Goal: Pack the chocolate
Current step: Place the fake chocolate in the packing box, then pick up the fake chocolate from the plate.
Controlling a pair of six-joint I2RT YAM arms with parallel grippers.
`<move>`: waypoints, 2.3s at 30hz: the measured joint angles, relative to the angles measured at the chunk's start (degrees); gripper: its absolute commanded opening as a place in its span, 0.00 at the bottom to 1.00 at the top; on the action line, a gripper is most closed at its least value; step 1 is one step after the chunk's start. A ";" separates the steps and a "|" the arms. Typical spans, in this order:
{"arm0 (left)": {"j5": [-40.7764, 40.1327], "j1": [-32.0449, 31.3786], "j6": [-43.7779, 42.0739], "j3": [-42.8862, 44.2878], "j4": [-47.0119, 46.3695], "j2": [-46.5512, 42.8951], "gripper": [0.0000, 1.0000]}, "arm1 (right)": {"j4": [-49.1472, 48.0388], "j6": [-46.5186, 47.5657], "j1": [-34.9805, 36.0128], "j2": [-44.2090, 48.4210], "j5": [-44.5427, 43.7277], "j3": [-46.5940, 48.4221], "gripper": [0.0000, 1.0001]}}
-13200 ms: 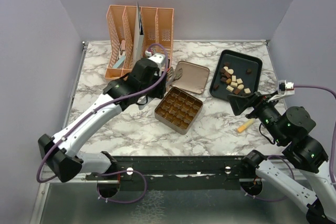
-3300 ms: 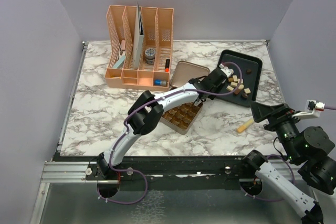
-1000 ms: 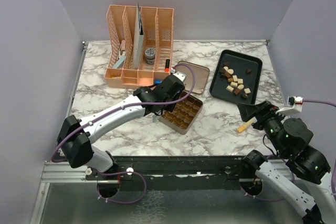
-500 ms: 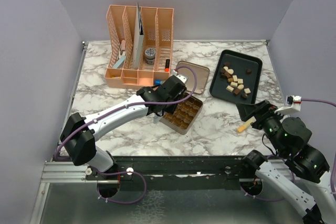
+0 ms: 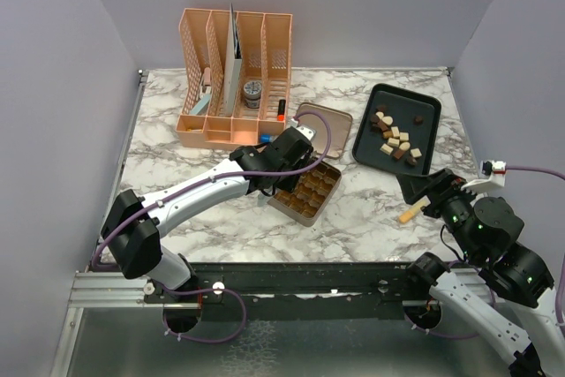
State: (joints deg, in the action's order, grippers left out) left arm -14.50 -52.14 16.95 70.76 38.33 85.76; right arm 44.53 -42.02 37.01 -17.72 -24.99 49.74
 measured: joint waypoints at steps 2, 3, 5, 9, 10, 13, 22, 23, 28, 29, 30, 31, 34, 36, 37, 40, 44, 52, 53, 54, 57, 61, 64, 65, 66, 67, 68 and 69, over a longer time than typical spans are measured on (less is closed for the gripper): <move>0.00 0.00 0.00 0.00 0.00 0.00 0.46 | 0.00 0.00 0.00 0.00 0.00 0.00 0.89; 0.00 0.00 0.02 0.00 0.00 0.00 0.46 | 0.00 0.00 0.00 0.00 0.02 0.00 0.89; 0.00 0.00 0.04 0.07 -0.02 0.00 0.46 | -0.02 0.00 0.00 0.00 0.02 0.00 0.89; 0.02 0.00 0.11 1.40 0.28 0.11 0.45 | -0.02 0.00 0.00 0.00 0.04 0.00 0.89; 0.02 0.00 0.15 1.90 0.33 0.11 0.45 | 0.00 0.00 0.00 0.00 0.02 0.00 0.89; 0.15 0.00 0.17 3.54 0.28 0.22 0.45 | -0.02 -0.02 0.00 0.00 0.02 0.00 0.89; 1.25 0.00 -1.42 8.39 -1.95 2.91 0.45 | 0.00 0.00 0.00 0.13 0.00 0.02 0.89; 1.29 -0.02 -1.73 8.74 -2.51 3.61 0.45 | 0.00 0.00 0.00 0.13 -0.02 0.02 0.89; 1.68 -0.50 -3.93 12.90 -4.57 9.44 0.44 | 0.00 0.02 0.00 0.15 -0.04 0.66 0.89; 1.66 -0.66 -4.26 13.94 -5.03 10.67 0.44 | 0.00 0.02 0.00 0.15 -0.07 0.85 0.89; 1.66 -0.85 -4.74 15.37 -5.57 12.33 0.44 | 0.02 0.02 0.00 0.15 -0.07 1.01 0.89; 1.64 -1.05 -5.29 17.00 -5.95 13.97 0.44 | 0.02 0.04 0.00 0.15 -0.04 1.14 0.89; 1.66 -1.57 -6.34 22.75 -6.97 19.23 0.47 | 0.07 0.02 0.00 0.15 -0.07 1.62 0.89; 1.66 -1.90 -6.88 26.51 -7.52 22.56 0.47 | 0.11 0.02 0.00 0.22 -0.09 1.84 0.89; 1.64 -2.01 -7.08 28.06 -7.61 23.87 0.47 | 0.15 0.02 0.00 0.31 -0.13 1.92 0.89; 1.62 -2.40 -7.61 33.55 -8.26 28.55 0.47 | 0.26 0.02 0.00 0.70 -0.55 2.38 0.89; 1.51 -2.89 -8.02 40.13 -8.85 34.49 0.47 | 0.31 0.04 0.00 1.36 -0.94 2.97 0.88; 0.66 -3.61 -8.26 48.87 -9.05 44.76 0.48 | 0.59 0.02 0.00 1.53 -1.09 3.26 0.88; 0.28 -3.67 -8.31 49.42 -9.03 45.48 0.48 | 0.59 0.02 0.00 1.62 -1.09 3.28 0.89; -0.20 -3.72 -8.46 49.99 -9.01 46.31 0.48 | 0.61 0.02 0.00 1.66 -1.11 3.32 0.88; -1.44 -3.74 -8.90 51.12 -9.05 47.76 0.48 | 0.59 0.02 0.00 1.70 -1.11 3.37 0.89; -3.17 -3.74 -9.62 52.48 -9.09 49.37 0.48 | 0.59 0.02 0.00 1.70 -1.09 3.37 0.89; -4.07 -3.74 -9.97 52.89 -9.31 50.56 0.48 | 0.59 0.02 0.00 1.70 -1.09 3.37 0.88; -4.31 -3.74 -10.01 53.13 -9.35 51.01 0.48 | 0.57 0.02 0.00 1.70 -1.09 3.37 0.88; -4.46 -3.74 -10.19 53.31 -9.44 51.54 0.48 | 0.59 0.02 0.00 1.70 -1.09 3.37 0.88; -4.50 -3.74 -10.23 53.31 -9.49 51.78 0.49 | 0.59 0.02 0.00 1.70 -1.09 3.37 0.89; -4.50 -3.74 -10.43 53.31 -9.46 52.22 0.49 | 0.59 0.02 0.00 1.70 -1.09 3.37 0.88; -4.50 -3.74 -10.49 53.35 -9.46 52.50 0.49 | 0.59 0.02 0.00 1.70 -1.09 3.37 0.88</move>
State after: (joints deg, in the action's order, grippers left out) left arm -19.00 -55.88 6.46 124.11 28.86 138.26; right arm 45.12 -42.00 37.01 -16.01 -26.09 53.10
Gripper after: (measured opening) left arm 0.487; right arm 0.885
